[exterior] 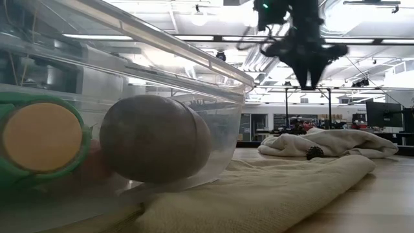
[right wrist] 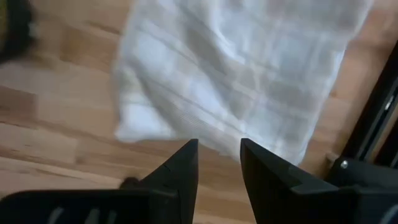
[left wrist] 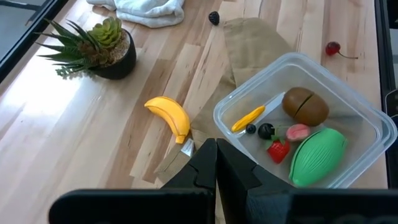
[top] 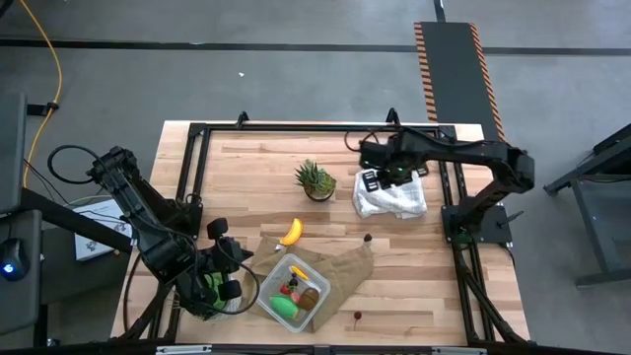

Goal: Pick and placing Produce into tupperware
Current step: Put the blackberry into the container

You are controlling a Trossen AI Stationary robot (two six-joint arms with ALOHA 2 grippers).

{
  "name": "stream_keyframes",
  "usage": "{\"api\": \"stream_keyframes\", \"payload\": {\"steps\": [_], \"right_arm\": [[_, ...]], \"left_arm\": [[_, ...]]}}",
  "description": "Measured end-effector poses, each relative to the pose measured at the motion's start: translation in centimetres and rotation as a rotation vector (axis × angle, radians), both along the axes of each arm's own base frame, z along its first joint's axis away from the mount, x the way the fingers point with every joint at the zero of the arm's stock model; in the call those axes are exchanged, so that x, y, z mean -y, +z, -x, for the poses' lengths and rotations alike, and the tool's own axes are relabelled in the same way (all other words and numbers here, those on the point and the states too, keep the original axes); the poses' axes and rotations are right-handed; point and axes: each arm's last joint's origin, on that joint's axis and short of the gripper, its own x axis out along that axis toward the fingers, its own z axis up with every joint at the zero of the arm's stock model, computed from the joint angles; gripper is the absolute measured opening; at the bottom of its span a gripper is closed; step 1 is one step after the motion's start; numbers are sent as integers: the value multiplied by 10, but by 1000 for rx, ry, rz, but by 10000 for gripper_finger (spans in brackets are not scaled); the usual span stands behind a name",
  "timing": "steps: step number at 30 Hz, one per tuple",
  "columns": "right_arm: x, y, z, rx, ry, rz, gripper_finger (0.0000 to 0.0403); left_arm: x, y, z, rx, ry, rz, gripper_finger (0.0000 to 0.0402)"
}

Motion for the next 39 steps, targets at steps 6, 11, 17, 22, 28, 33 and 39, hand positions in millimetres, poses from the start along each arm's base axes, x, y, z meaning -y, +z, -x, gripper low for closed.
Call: {"api": "stream_keyframes", "payload": {"steps": [6,11,17,22,28,33,39], "right_arm": [[-21,-18,44,92,-37,11,111],[-47,-21,80,328,8,54,110],[-76,-35,104,808,107,63,110],[-95,-46,110,1177,303,97,110],[-103,-70,122,1082,405,112,110],[-108,-84,129,913,556,120,110],[-112,-88,128,856,730,183,110]], "left_arm": [[0,0,0,5,7,4,1],[0,0,0,17,32,23,0],[-1,1,0,81,115,68,0],[-4,4,-2,225,210,31,1],[-5,8,-3,386,306,28,1],[-4,9,-5,424,326,69,1],[-6,11,-10,546,437,189,1]]}}
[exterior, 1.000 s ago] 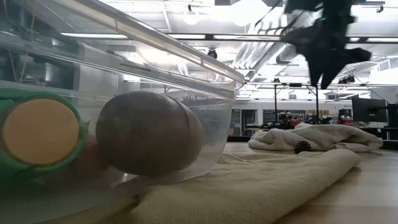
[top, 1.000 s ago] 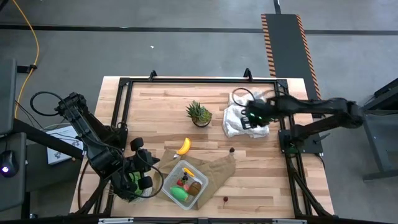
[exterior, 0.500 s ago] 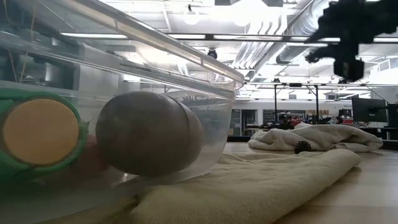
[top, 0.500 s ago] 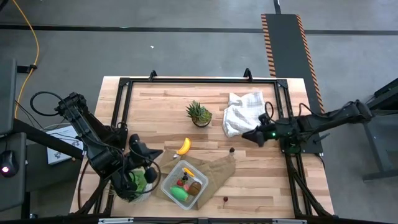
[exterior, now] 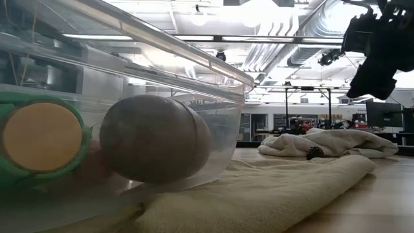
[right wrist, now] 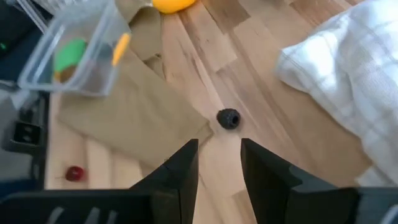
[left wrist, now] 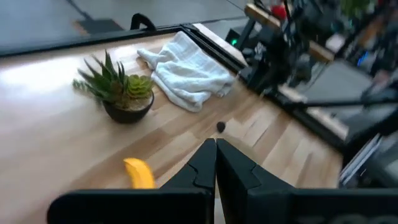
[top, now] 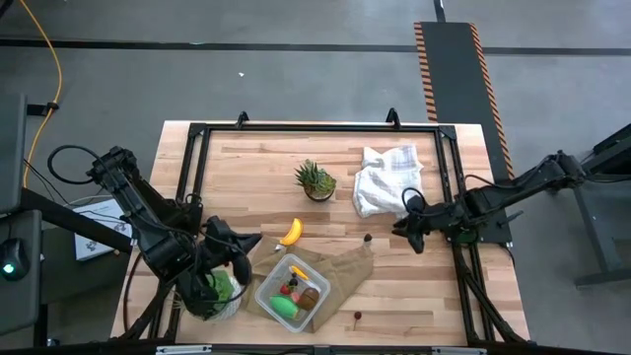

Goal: Pick and placing Produce into tupperware
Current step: Put the blackberry into the container

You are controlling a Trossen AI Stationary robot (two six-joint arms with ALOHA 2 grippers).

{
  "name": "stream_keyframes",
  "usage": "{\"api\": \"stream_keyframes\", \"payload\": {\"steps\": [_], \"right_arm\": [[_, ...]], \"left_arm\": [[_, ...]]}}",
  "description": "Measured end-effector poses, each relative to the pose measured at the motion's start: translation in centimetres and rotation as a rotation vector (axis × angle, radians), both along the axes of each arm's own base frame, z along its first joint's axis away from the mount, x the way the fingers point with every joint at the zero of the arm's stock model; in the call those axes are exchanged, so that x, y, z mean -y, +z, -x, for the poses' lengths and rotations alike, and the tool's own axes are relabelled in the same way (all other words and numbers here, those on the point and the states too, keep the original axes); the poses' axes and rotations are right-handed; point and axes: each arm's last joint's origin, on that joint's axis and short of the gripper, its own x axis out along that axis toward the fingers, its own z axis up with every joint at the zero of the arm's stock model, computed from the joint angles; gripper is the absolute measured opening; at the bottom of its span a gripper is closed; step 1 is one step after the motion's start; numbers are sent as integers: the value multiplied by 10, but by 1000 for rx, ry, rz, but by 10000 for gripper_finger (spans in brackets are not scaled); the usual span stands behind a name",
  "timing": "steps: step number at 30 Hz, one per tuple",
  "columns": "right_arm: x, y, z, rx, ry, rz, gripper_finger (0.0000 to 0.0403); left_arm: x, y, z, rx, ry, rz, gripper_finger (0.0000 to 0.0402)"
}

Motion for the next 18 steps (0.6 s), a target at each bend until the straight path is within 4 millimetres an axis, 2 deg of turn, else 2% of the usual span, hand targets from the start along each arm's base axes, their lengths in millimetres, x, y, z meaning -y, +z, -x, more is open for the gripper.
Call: {"api": "stream_keyframes", "payload": {"steps": [5,12,18], "right_arm": [[-2,-6,-4,-41,80,104,110],[-6,-14,-14,-62,272,303,110],[-8,-19,-23,-68,294,378,110]], "left_arm": [[-8,-1,-6,73,89,132,1],[-22,-3,-17,26,134,215,1],[-31,-4,-22,-40,133,234,1]]}}
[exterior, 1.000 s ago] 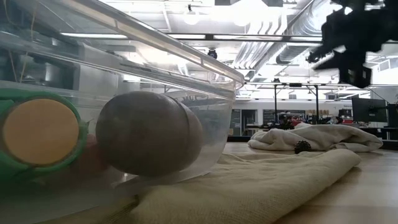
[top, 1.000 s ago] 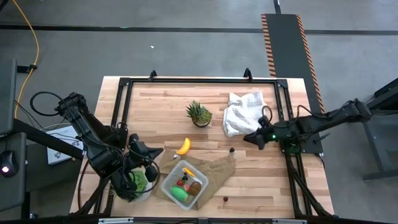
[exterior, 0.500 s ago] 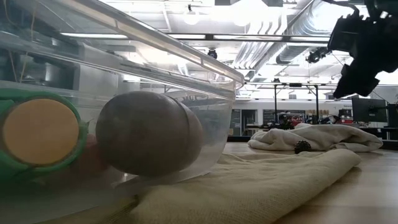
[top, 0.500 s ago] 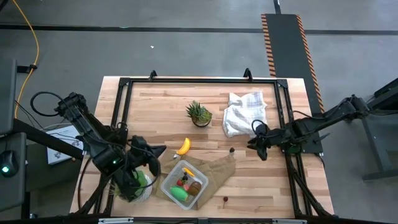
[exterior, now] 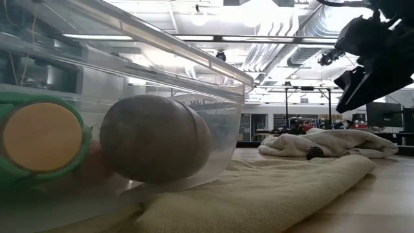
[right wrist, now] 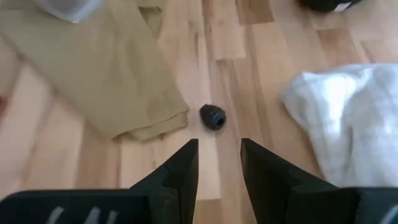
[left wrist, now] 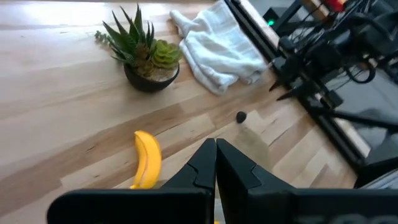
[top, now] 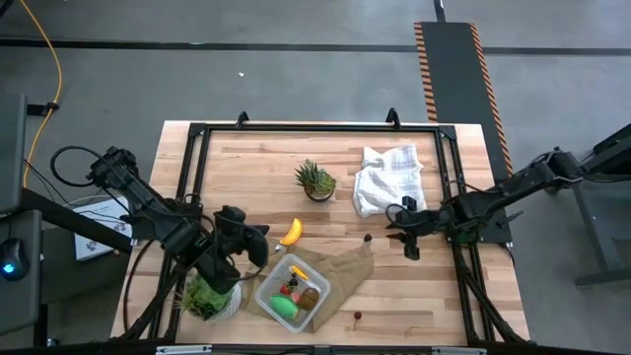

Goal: Pick and placing Produce into tupperware
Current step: Put the blackberry into the container

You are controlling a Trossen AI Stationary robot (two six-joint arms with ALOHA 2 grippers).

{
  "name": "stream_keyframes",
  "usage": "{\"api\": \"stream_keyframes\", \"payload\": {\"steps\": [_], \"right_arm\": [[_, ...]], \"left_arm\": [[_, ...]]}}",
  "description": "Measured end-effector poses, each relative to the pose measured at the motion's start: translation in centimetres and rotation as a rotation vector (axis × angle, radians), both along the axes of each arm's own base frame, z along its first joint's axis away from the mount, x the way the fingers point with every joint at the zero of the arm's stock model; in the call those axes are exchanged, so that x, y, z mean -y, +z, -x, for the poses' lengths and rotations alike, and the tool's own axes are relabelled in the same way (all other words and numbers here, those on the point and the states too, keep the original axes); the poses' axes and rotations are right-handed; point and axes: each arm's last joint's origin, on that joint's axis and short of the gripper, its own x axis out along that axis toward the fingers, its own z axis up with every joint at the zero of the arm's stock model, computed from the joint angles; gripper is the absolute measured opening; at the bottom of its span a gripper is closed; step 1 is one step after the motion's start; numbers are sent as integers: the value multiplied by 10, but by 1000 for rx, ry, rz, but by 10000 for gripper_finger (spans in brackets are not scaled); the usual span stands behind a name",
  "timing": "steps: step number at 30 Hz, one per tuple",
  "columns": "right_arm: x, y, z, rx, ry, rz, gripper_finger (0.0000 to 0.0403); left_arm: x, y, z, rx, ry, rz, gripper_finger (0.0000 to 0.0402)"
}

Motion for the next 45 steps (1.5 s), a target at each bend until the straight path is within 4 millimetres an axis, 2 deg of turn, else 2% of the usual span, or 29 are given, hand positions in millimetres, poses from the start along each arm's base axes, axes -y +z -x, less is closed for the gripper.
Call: {"api": "stream_keyframes", "payload": {"steps": [5,10,19,23,28,36,45], "right_arm": [[-2,-5,-8,5,54,86,110],[-5,-13,-14,-28,72,101,115],[-10,-22,-29,1,120,133,180],[-9,-31,-34,-34,107,141,197],[-6,-37,-37,-61,86,145,202],[-7,-33,-42,0,111,96,202],[-6,-33,-42,0,148,137,202]], "left_arm": [[-1,-1,-1,-46,-37,-17,1],[0,-1,0,-50,-41,-18,1],[-1,-2,1,-99,-77,-30,1],[0,-2,1,-104,-82,-33,1],[-1,-2,1,-104,-81,-34,1],[-1,-2,1,-113,-87,-42,1],[-1,-2,1,-120,-91,-49,1]]}}
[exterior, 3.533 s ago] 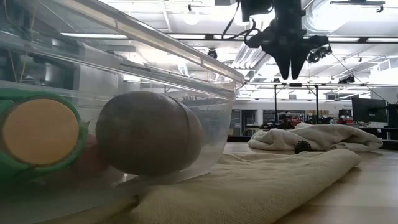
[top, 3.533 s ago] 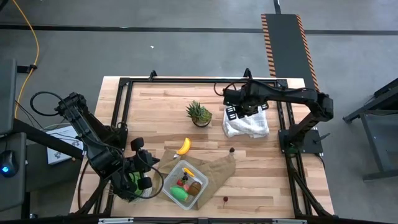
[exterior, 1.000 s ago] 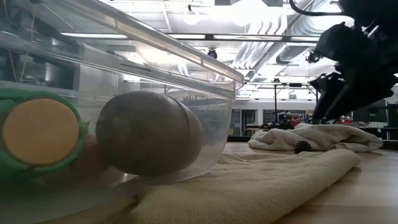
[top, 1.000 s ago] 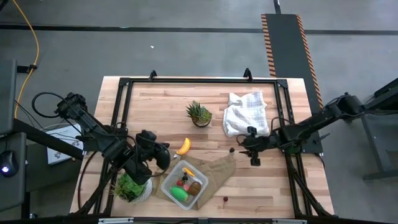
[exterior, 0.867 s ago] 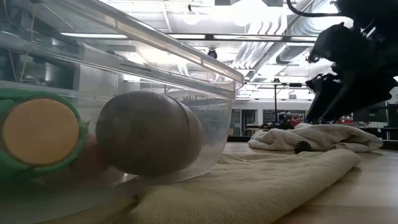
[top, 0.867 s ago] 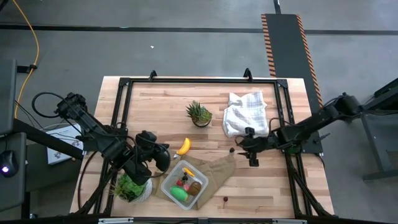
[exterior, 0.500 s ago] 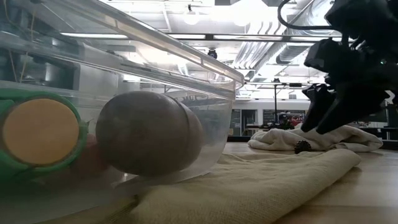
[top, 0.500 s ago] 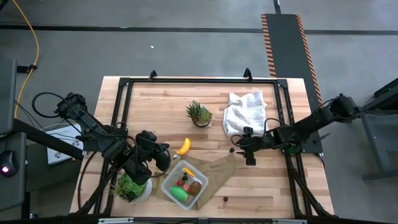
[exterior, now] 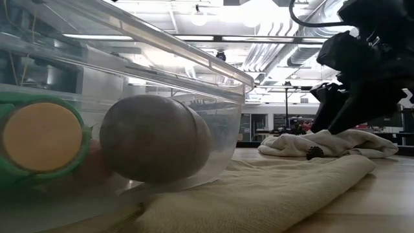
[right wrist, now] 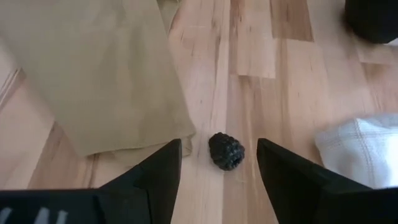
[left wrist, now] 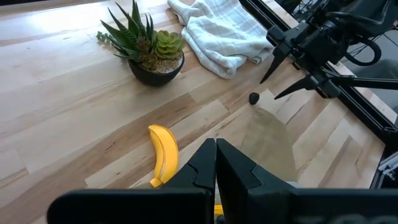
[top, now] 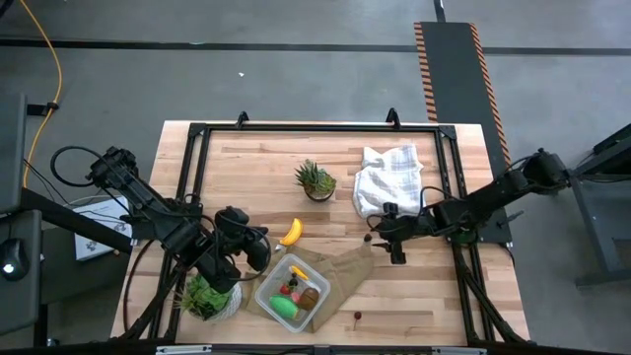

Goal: Pick and placing Produce into tupperware
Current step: Put the blackberry into the container

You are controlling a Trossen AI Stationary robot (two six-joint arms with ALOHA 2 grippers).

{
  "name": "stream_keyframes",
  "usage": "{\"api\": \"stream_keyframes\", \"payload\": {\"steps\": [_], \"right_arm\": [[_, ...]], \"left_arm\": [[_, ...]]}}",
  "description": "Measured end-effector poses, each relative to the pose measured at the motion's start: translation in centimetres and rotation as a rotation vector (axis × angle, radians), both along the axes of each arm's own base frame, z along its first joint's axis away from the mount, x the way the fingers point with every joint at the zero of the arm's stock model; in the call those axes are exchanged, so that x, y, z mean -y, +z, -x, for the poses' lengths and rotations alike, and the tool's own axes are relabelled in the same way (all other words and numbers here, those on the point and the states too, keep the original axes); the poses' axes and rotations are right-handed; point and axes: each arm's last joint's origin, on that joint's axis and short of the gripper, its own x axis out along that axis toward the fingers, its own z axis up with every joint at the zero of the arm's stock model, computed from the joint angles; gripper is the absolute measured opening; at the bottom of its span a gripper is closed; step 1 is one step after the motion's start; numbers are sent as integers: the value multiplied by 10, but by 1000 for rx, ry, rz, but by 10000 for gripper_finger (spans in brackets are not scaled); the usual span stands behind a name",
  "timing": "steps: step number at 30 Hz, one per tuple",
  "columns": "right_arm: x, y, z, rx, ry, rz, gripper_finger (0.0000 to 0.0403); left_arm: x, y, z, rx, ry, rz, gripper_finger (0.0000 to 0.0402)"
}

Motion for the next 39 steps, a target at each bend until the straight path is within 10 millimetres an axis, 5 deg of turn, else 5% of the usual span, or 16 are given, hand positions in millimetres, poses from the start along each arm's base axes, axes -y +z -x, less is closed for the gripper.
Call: {"api": "stream_keyframes", "payload": {"steps": [16,39], "right_arm": [[18,-3,-2,-45,51,45,202],[15,-25,-12,-99,140,62,202]], "left_arm": [[0,0,0,7,4,7,1],[1,0,-1,6,4,54,1]]}}
